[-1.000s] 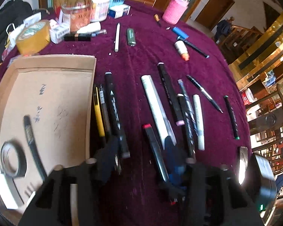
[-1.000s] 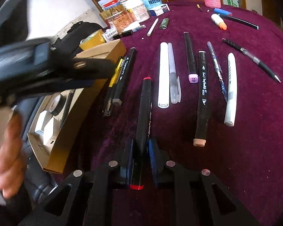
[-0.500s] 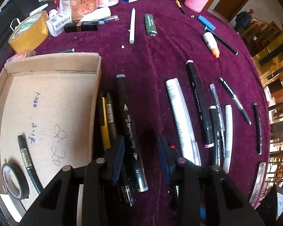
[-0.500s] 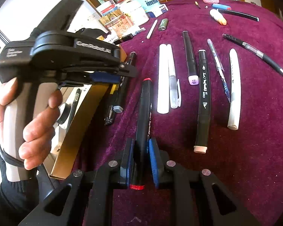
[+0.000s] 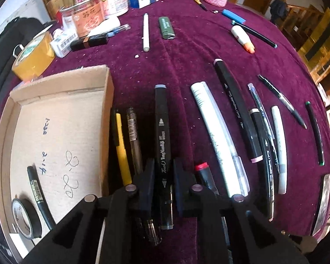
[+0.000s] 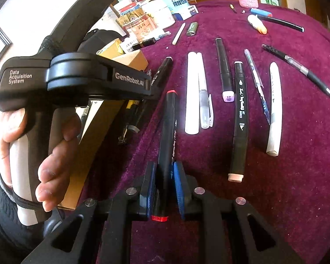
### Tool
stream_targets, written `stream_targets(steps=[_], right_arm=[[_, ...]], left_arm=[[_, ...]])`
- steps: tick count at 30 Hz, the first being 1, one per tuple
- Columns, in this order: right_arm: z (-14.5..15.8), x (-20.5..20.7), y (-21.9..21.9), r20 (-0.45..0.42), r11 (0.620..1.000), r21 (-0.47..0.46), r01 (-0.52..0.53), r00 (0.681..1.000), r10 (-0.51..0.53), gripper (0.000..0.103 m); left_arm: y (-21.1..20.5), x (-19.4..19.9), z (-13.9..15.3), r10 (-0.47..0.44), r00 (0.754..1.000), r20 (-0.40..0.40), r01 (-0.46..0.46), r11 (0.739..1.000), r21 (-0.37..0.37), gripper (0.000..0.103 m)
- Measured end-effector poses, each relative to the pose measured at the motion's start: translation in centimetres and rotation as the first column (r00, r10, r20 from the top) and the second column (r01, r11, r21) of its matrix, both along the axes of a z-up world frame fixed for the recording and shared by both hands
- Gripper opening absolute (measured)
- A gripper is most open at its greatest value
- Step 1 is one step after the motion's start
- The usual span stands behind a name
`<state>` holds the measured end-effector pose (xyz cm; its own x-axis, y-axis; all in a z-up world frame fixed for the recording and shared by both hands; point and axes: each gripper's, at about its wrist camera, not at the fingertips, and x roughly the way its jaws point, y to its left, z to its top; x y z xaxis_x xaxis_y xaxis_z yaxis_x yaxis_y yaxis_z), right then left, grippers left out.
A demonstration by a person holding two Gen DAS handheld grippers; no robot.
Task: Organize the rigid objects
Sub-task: 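Grasp a black marker with the left tool while the right holds its marker, then carry both markers over the tray and open both tools to release them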
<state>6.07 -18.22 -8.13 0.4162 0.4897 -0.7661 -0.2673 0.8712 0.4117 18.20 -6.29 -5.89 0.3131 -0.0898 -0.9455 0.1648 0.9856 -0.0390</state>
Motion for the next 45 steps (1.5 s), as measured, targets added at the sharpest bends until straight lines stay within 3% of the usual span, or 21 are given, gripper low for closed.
stream_targets(steps=[6,10,20,28,34,45], right_arm=[[0.2,-0.4,0.9,0.036,0.997,-0.073,-0.01,0.999,0.012,0.02],[0.0,-0.5,0.4,0.03,0.999,-0.043,0.019,0.999,-0.017,0.02],[-0.7,-0.1,-1.7,-0.098,0.986,0.118,0.119,0.989,-0.107,0.017],[-0.3,-2.3,-0.4,-0.073,0.982,0.114,0.149,0.987,-0.142,0.016],[2.2,-3.8,1.5,-0.01,0.982,0.156,0.104,0.995,-0.104,0.017],[6.1,-4.4,8.0,0.069,0.986,0.164,-0.026,0.997,0.015,0.017]], left_arm=[[-0.2,0.2,0.0,-0.03,1.0,0.008,0.03,1.0,-0.003,0.019],[0.0,0.0,0.0,-0.014,1.0,0.025,0.014,1.0,-0.001,0.014],[2.8,-4.1,2.7,0.011,1.0,0.024,-0.005,0.97,-0.245,0.014],[7.0,-9.9,6.6,0.094,0.992,0.086,-0.063,0.948,-0.312,0.014],[10.9,-12.3,7.6,0.171,0.98,0.1,-0.136,0.947,-0.291,0.014],[18.3,-13.7,9.2,0.293,0.952,0.093,-0.24,0.897,-0.372,0.014]])
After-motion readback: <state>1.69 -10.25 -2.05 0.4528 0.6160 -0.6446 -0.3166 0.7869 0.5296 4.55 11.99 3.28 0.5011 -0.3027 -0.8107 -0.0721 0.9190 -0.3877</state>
